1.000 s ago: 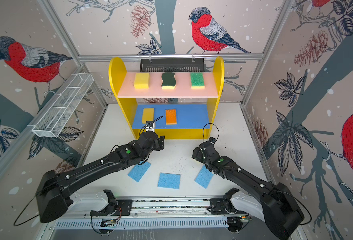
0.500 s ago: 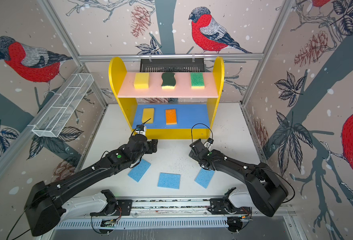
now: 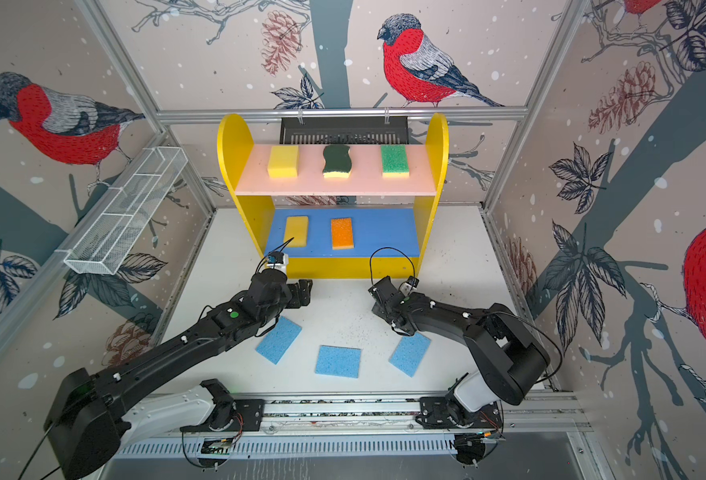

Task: Arrange cleaning sponges on a shelf
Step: Move the cleaning sponge to the center of the table.

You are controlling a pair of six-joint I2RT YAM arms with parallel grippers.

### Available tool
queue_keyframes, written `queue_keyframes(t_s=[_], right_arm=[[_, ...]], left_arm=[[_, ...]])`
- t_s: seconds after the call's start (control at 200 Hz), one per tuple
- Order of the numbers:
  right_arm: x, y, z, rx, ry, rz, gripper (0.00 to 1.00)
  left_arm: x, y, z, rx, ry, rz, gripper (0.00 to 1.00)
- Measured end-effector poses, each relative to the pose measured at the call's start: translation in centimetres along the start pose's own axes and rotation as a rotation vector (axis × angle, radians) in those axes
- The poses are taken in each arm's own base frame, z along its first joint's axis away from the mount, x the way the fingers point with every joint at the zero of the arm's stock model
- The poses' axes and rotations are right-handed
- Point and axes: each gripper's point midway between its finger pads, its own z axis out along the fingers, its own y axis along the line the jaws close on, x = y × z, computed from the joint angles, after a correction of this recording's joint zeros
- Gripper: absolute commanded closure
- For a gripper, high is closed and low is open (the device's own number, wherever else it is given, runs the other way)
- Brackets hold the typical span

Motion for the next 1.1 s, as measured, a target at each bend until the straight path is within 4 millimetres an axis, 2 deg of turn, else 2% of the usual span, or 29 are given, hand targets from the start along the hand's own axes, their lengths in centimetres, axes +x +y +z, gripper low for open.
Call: queue_keyframes(t_s=[0.28, 0.565, 0.81, 1.101], right_arm=[[-0.9, -0.3, 0.9, 0.060, -0.040, 0.009, 0.09], [-1.3, -0.8, 1.2, 0.098, -0.058, 0.002, 0.16], [-0.7, -0.5, 1.0, 0.096, -0.056, -0.023, 0.16], [0.1, 0.3, 1.0, 0.089, -0.034, -0.102, 0.24]], left_arm=[[0.2, 1.3, 0.8, 0.020, 0.015, -0.048, 0.15], [0.4, 1.3, 1.1, 0.057, 0.034, -0.067, 0.16], [0.2, 1.4, 1.0, 0.061, 0.029, -0.072, 0.16], [0.3, 1.6, 0.5, 0.063, 0.020, -0.083, 0.18]])
